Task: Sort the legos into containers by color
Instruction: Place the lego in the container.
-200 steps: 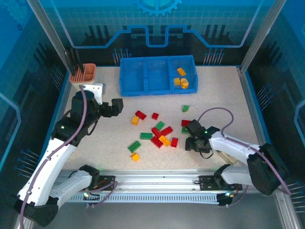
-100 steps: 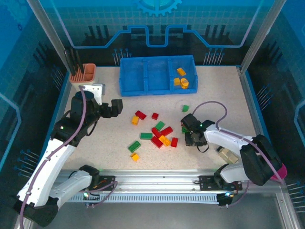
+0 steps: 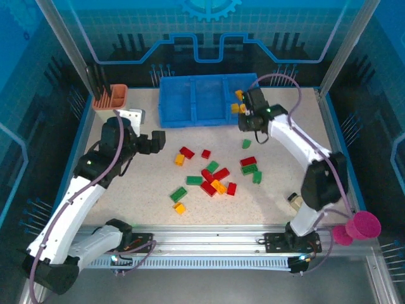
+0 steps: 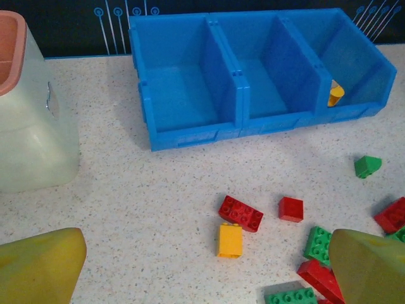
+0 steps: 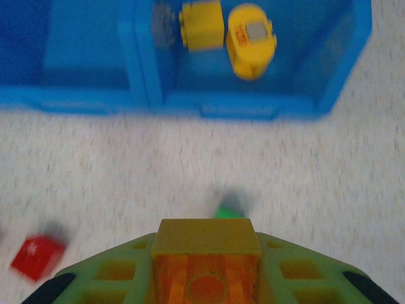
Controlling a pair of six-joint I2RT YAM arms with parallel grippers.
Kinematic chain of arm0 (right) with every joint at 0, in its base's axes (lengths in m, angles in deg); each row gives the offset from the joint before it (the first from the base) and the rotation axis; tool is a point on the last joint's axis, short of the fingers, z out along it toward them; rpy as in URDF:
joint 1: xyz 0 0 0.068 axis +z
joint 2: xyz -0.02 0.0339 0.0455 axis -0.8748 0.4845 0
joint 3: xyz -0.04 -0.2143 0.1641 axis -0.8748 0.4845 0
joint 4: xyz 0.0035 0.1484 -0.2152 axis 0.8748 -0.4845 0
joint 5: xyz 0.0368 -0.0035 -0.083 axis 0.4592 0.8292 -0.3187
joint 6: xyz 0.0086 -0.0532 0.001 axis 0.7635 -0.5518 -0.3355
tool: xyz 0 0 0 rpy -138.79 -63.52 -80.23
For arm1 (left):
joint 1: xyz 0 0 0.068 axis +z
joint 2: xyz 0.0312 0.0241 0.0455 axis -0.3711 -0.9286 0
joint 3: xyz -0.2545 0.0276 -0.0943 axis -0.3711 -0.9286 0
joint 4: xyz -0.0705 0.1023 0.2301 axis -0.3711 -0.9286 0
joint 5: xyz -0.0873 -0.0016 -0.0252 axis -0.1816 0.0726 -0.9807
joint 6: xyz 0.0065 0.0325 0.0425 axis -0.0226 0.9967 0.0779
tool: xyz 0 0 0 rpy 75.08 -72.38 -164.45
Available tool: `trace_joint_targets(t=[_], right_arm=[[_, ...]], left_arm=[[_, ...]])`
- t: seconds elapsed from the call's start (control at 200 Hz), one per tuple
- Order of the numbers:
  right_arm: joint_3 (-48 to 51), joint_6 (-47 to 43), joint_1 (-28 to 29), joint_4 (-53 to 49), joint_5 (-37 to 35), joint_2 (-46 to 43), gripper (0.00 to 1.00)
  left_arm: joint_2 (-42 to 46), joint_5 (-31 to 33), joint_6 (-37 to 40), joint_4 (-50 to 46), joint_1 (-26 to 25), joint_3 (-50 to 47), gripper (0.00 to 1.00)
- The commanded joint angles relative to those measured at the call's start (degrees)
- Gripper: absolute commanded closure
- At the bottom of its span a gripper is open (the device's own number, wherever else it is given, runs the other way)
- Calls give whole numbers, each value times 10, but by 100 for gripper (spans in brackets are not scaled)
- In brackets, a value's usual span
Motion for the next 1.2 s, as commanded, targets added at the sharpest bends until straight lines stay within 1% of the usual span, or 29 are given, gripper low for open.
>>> trace_joint_targets(t=[0.0,0.08,0.365,0.455,0.545,0.64,0.776,0.891,1.026,1.191], right_arm=[[-96,-42,-32,-4,30,89,66],[-176,-39,-52,-14,59,158,66],[-468,-47,-88,-86,82,398,66],[-530,-45,-95,-95,90,446,66],[-564,-38,-101,-95,102,475,63],[-558,-38,-103,-83,113,478,59],[-502,-53,-98,-53,115,439,56],[-455,-58,-96,-38,119,392,55],[-404,-68,-88,-32,115,326,50],[-315,-81,-67,-12,143,223,44]], left_arm=[[-5,14,28,15,-2,-7,1],[-7,15,34,16,-2,-11,0],[-21,30,49,16,-1,-22,0],[-35,31,47,15,-2,-21,1],[-48,31,46,16,-2,-21,1],[-57,29,38,20,-2,-21,1],[-62,26,28,27,-2,-23,1],[-66,26,21,26,-1,-26,1],[-76,30,8,23,-2,-45,1],[-107,2,-45,35,-4,-83,1]])
